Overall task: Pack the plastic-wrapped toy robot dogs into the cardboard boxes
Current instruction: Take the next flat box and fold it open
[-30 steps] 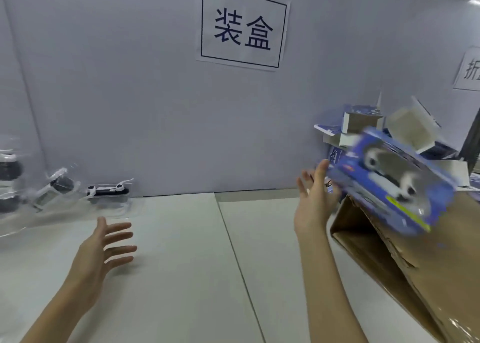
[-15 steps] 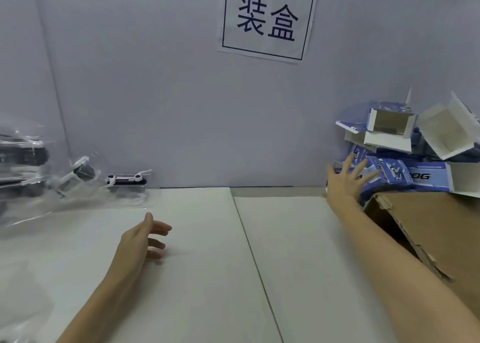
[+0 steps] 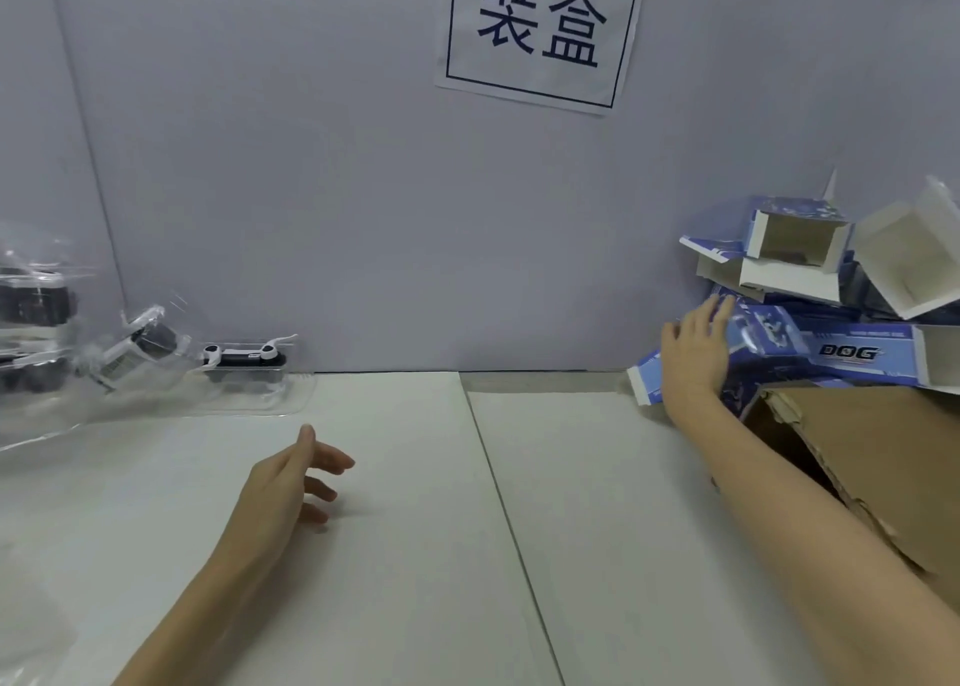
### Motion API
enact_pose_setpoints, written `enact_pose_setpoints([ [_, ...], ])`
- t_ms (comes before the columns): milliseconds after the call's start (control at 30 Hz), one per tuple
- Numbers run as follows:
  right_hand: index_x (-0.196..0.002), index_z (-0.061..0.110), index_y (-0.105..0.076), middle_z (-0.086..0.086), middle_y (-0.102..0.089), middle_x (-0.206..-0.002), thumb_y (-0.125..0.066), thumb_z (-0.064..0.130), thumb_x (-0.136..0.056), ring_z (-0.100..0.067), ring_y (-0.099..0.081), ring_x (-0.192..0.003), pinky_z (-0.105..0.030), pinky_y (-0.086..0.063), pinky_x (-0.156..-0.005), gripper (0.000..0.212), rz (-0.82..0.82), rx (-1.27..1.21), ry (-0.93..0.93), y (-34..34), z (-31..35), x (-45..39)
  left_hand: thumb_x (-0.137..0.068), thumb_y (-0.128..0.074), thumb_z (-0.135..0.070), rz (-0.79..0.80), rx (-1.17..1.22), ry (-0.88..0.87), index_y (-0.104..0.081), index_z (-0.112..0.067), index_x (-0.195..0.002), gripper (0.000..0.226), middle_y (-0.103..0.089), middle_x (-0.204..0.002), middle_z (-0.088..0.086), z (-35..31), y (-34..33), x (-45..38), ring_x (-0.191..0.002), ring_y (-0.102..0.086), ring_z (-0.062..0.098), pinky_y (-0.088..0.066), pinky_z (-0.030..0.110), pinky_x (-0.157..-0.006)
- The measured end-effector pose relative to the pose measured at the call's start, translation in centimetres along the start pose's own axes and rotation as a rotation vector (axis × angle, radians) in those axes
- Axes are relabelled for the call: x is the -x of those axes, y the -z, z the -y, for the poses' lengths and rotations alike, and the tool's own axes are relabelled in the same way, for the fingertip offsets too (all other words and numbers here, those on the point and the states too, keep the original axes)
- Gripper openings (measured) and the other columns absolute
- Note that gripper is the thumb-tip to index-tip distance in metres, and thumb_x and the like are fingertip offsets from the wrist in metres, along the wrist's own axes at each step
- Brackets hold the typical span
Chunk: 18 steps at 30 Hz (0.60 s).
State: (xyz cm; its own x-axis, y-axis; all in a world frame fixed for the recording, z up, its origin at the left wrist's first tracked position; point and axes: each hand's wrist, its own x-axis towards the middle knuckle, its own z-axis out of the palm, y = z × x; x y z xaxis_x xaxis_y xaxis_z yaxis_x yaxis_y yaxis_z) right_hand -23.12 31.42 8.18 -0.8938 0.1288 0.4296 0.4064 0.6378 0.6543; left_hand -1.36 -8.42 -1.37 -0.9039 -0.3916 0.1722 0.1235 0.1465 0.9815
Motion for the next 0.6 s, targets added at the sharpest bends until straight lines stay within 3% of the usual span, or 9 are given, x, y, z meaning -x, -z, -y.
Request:
enact_pose_setpoints([
  [100,-0.15,0.012,-0.033,-0.028,-0.031,-0.158,-0.067,0.029,-0.095,-0.051,-0.019,-0.152,-0.07,-0.005,-0.123,0.066,-0.073,-0.068,0.056,3.5,1.9,2.1,-0.111,-0.037,-0.04,0.0,-0.027,0.002,-0.077,-0.004,-0.087,0.06,-0.074,-0.097,0.009,0.2,0.1,0.1,-0.078,-0.064,0.03,-0.054,0.043,-0.062],
  [167,-0.15,0.012,-0.032,-0.029,-0.032,-0.156,-0.056,0.031,-0.101,-0.051,-0.021,-0.151,-0.069,-0.005,-0.124,0.057,-0.117,-0.127,0.08,6.0,3.2,4.2,-0.111,-0.037,-0.041,-0.005,-0.037,0.006,-0.078,-0.006,-0.087,0.059,-0.074,-0.097,0.008,0.1,0.2,0.4,-0.077,-0.065,0.028,-0.055,0.043,-0.061],
  [233,-0.148,0.01,-0.032,-0.029,-0.033,-0.154,-0.057,0.031,-0.101,-0.049,-0.024,-0.149,-0.067,-0.008,-0.125,0.057,-0.171,-0.191,0.107,8.5,4.5,6.9,-0.11,-0.04,-0.041,-0.007,-0.032,0.011,-0.078,-0.007,-0.087,0.056,-0.074,-0.098,0.008,-0.1,0.3,0.9,-0.078,-0.065,0.028,-0.056,0.044,-0.06],
  [333,-0.146,0.01,-0.029,-0.023,-0.042,-0.144,-0.075,0.03,-0.089,-0.043,-0.036,-0.14,-0.061,-0.016,-0.125,0.076,-0.306,-0.438,0.157,11.6,6.3,11.0,-0.108,-0.051,-0.036,-0.024,-0.017,0.018,-0.076,-0.009,-0.097,0.038,-0.07,-0.104,0.013,-1.0,0.3,1.8,-0.08,-0.066,0.029,-0.06,0.049,-0.066],
  [400,-0.147,0.012,-0.033,-0.015,-0.047,-0.139,-0.077,0.033,-0.087,-0.035,-0.045,-0.133,-0.055,-0.022,-0.124,0.077,-0.41,-0.83,0.191,12.9,7.5,13.2,-0.105,-0.06,-0.032,-0.032,0.011,0.041,-0.07,-0.013,-0.115,0.024,-0.066,-0.114,0.014,-1.7,0.2,2.3,-0.084,-0.071,0.032,-0.063,0.051,-0.074],
  [467,-0.145,0.013,-0.038,-0.009,-0.052,-0.137,-0.078,0.036,-0.087,-0.031,-0.05,-0.127,-0.05,-0.034,-0.117,0.075,-0.417,-1.378,0.219,13.6,8.6,15.4,-0.101,-0.066,-0.03,-0.026,0.039,0.065,-0.058,-0.016,-0.136,0.039,-0.062,-0.125,0.013,-2.2,0.2,2.7,-0.091,-0.074,0.033,-0.064,0.042,-0.075],
  [533,-0.142,0.02,-0.037,0.0,-0.056,-0.136,-0.082,0.039,-0.087,-0.023,-0.057,-0.121,-0.04,-0.051,-0.102,0.073,-0.267,-1.948,0.281,14.1,9.1,17.5,-0.098,-0.069,-0.037,-0.026,0.025,0.059,-0.044,-0.021,-0.151,0.06,-0.055,-0.138,0.008,-2.4,0.2,2.8,-0.1,-0.075,0.03,-0.059,0.023,-0.068],
  [600,-0.137,0.024,-0.043,0.007,-0.063,-0.132,-0.083,0.038,-0.085,-0.014,-0.064,-0.118,-0.027,-0.057,-0.09,0.067,-0.05,-2.347,0.363,14.5,9.2,19.2,-0.091,-0.07,-0.052,-0.045,0.024,0.037,-0.034,-0.029,-0.157,0.078,-0.048,-0.148,0.002,-2.6,0.5,2.7,-0.121,-0.065,0.027,-0.056,0.017,-0.071],
])
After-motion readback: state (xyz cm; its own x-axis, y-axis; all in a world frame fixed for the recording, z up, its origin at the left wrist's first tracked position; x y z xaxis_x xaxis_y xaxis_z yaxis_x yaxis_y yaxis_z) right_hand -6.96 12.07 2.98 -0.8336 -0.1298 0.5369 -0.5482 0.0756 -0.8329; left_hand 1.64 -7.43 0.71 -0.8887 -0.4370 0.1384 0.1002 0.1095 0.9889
